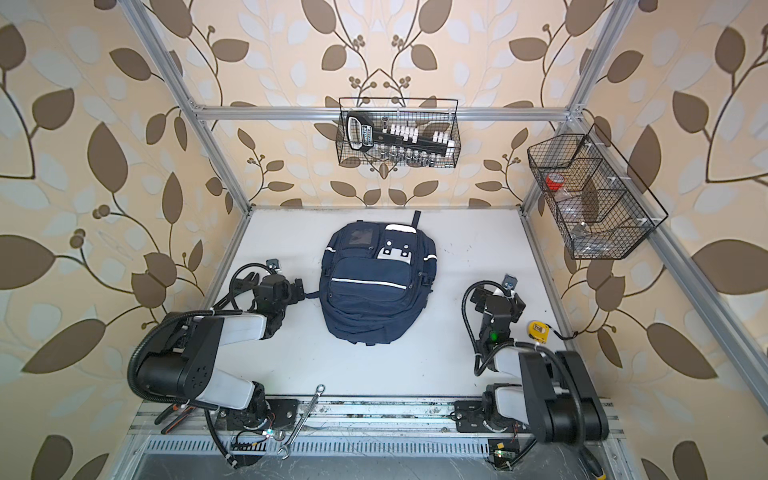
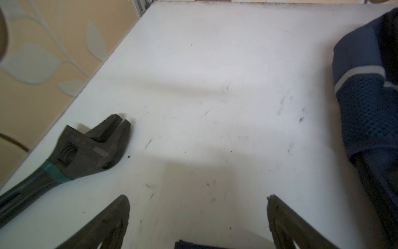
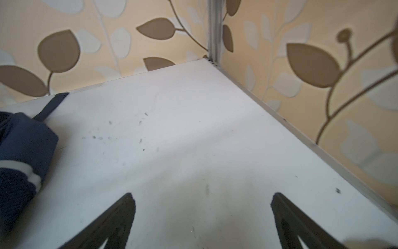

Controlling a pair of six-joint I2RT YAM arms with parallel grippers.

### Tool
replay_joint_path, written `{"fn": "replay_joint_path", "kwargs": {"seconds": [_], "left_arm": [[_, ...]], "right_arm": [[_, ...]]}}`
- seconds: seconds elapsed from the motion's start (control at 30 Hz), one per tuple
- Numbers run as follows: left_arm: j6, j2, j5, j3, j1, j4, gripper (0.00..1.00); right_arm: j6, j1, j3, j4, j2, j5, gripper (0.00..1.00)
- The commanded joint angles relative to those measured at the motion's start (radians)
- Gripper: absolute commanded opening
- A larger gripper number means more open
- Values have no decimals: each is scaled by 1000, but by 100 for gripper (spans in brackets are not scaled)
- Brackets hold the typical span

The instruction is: Pack the student bag

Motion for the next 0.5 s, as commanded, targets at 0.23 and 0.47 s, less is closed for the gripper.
{"fn": "replay_joint_path", "kwargs": {"seconds": [0.23,0.47], "left_arm": [[31,-1,86,-3,31,150,99],[32,-14,79,-13,26,150,99]], "right_arm": [[-80,-13,53,157,78,-215,99],[-79,-11,52,153,74,-215,100]]}}
